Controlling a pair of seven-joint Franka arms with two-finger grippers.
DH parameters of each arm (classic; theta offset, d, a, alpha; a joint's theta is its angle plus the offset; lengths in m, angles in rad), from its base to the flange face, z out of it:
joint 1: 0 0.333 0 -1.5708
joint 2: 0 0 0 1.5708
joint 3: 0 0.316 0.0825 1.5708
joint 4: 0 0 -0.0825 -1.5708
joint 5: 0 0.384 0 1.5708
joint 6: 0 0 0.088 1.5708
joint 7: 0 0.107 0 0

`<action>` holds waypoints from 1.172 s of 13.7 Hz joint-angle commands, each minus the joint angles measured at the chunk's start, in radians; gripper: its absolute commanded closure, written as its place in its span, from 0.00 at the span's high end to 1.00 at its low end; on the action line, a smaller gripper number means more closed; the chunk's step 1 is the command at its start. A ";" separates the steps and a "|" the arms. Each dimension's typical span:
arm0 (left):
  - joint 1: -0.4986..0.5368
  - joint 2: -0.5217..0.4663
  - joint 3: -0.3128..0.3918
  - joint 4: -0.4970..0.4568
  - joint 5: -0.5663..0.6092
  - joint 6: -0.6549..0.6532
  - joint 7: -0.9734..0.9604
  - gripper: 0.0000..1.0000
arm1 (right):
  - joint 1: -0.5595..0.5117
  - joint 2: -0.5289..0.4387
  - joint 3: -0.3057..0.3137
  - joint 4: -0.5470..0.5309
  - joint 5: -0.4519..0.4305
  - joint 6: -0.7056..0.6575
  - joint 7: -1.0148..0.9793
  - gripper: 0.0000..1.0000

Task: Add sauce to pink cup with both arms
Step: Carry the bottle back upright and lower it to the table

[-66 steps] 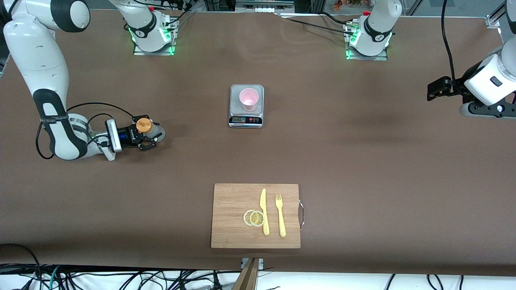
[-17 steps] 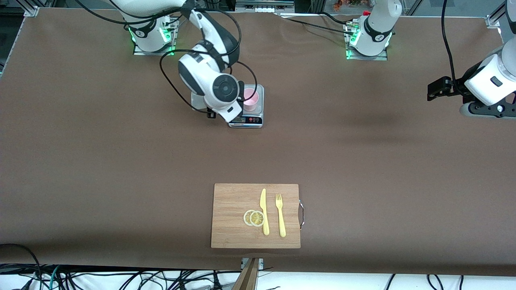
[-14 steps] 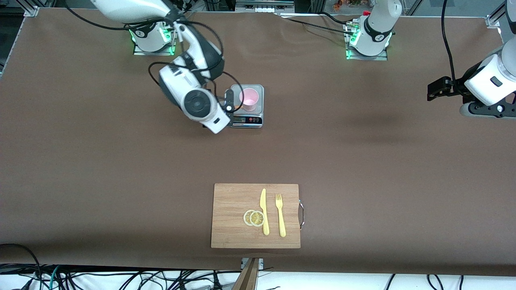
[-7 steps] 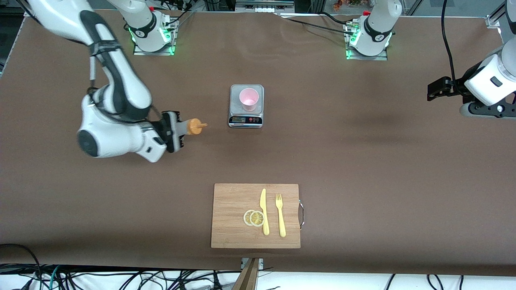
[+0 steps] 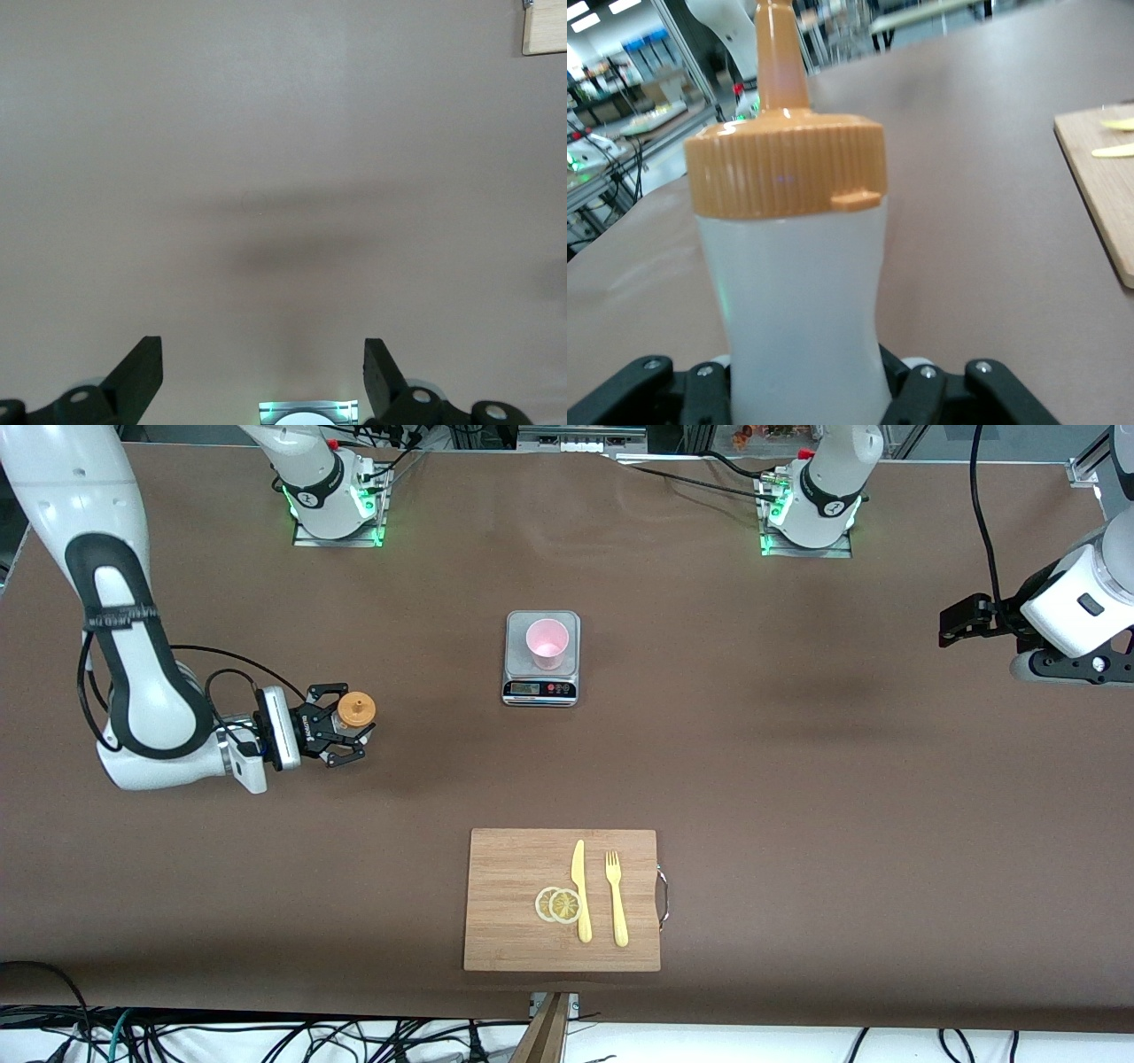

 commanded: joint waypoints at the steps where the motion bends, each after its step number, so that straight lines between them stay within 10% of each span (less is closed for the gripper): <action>1: 0.010 0.000 -0.007 0.006 0.008 -0.007 0.024 1.00 | -0.003 0.050 -0.047 -0.024 0.074 -0.063 -0.163 0.07; 11: 0.010 0.000 -0.007 0.006 0.008 -0.007 0.024 1.00 | -0.030 0.185 -0.089 -0.006 0.235 -0.176 -0.317 0.10; 12: 0.010 0.000 -0.008 0.006 0.008 -0.007 0.023 1.00 | -0.029 0.187 -0.092 -0.008 0.235 -0.176 -0.314 0.30; 13: 0.010 0.000 -0.008 0.007 0.008 -0.007 0.024 1.00 | -0.029 0.187 -0.101 -0.006 0.232 -0.177 -0.305 0.91; 16: 0.008 0.000 -0.007 0.007 0.008 -0.007 0.023 1.00 | -0.021 0.183 -0.126 0.009 0.196 -0.180 -0.299 1.00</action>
